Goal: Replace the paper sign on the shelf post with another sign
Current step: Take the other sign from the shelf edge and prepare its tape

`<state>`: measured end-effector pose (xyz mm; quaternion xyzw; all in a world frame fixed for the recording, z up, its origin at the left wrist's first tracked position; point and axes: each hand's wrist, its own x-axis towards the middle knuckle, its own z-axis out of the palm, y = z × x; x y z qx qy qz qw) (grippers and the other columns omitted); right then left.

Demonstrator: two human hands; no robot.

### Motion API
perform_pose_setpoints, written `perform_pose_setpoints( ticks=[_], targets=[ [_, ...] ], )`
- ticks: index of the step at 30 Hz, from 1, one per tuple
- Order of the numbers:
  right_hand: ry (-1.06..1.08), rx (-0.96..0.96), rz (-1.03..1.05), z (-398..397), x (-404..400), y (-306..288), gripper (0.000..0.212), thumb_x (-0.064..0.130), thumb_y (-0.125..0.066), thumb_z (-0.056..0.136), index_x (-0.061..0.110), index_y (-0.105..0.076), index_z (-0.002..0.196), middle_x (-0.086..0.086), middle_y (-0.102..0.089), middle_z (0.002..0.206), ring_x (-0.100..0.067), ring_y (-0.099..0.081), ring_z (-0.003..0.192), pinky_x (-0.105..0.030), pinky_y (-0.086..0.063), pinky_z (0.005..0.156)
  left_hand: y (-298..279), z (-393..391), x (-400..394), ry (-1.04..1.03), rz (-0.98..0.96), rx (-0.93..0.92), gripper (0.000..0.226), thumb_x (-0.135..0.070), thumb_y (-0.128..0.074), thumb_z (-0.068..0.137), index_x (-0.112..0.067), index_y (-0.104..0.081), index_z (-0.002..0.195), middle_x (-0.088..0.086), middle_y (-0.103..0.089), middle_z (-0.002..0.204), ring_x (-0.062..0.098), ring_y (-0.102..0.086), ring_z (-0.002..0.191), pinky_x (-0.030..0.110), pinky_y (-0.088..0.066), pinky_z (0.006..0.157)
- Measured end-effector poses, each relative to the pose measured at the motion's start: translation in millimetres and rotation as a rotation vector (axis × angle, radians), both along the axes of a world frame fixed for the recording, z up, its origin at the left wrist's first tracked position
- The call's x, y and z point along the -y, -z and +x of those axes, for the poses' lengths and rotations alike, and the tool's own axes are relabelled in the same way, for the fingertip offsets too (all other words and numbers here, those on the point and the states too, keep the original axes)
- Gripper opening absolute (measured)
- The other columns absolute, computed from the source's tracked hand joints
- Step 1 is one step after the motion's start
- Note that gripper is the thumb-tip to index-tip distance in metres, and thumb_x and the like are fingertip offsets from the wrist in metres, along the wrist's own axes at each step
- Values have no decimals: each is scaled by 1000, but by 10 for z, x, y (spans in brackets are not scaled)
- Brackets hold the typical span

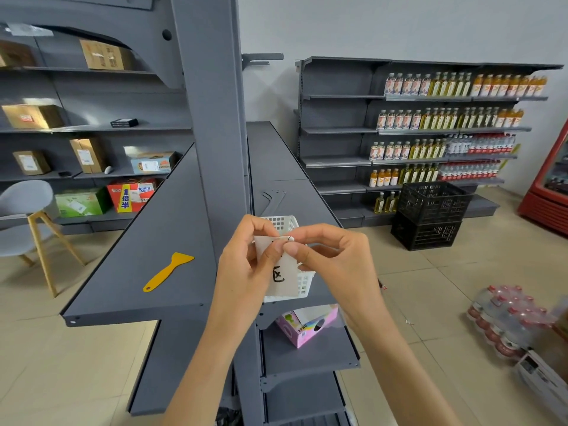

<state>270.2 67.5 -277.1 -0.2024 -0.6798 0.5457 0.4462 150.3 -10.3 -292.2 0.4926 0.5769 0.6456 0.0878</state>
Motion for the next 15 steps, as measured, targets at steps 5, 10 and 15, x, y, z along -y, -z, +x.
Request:
perform_pose_setpoints(
  ticks=[5,10,15],
  targets=[
    [4,-91,-25,-34,34,52,15,9,-80,78,23,-77,77,3,-80,80,-21,-77,75,-31,-62,67,-1,5,12,-26,-13,-14,8,-13,-61,95,-12,-54,91,-13,-64,71,3,-67,64,14,-48,52],
    [-25,-120,-40,-47,45,86,8,15,-79,75,20,-79,81,1,-81,82,-19,-77,75,-30,-63,69,2,19,-2,-37,-1,-28,9,-15,-61,95,-9,-54,93,-20,-64,69,-1,-64,61,8,-42,48],
    [56,-108,62,-41,36,160,15,34,-74,73,30,-79,86,7,-80,87,-23,-75,81,-32,-62,70,24,51,-9,-34,5,2,10,-16,-61,94,-9,-54,93,-10,-64,73,-1,-67,65,10,-46,49]
  ],
)
